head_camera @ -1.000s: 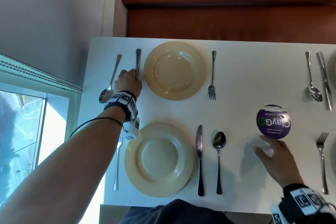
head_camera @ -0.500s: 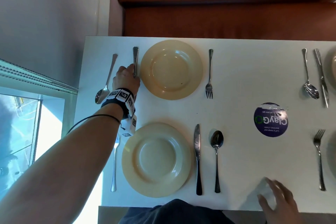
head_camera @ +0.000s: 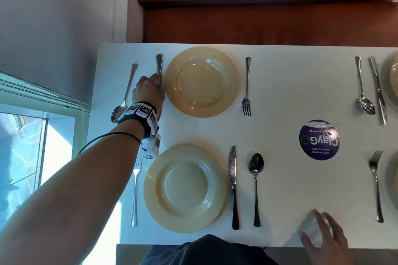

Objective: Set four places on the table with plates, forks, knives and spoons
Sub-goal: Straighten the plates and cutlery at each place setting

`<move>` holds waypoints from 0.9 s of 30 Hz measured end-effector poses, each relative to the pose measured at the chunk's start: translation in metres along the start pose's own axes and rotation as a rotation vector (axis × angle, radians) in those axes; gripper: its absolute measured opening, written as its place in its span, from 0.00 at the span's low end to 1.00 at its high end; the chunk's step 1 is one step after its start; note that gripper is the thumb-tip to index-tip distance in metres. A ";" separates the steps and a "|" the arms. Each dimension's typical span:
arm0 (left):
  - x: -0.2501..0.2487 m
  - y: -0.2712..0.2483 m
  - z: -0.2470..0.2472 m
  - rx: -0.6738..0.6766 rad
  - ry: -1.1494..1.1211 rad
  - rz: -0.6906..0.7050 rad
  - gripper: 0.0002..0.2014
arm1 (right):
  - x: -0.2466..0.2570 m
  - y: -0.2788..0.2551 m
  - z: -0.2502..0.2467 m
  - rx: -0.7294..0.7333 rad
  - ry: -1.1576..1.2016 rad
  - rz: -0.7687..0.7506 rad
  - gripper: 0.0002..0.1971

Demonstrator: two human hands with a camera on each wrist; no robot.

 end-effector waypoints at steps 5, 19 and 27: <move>0.001 0.000 0.000 0.002 -0.003 0.006 0.17 | 0.001 0.002 0.001 -0.005 0.019 0.011 0.41; 0.006 -0.002 -0.003 0.000 -0.038 -0.011 0.20 | -0.005 0.005 0.009 -0.022 0.044 0.014 0.42; 0.006 -0.007 -0.002 0.005 -0.005 -0.002 0.17 | -0.006 0.005 0.012 -0.045 0.039 0.028 0.42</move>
Point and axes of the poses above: each hand's wrist, its own y-axis towards the middle knuckle, its own z-axis out of the palm, x = y × z, the point moved 2 cm from there along y, towards the middle knuckle, and after that the axes turned 10 degrees about -y, right-handed, at the moved point
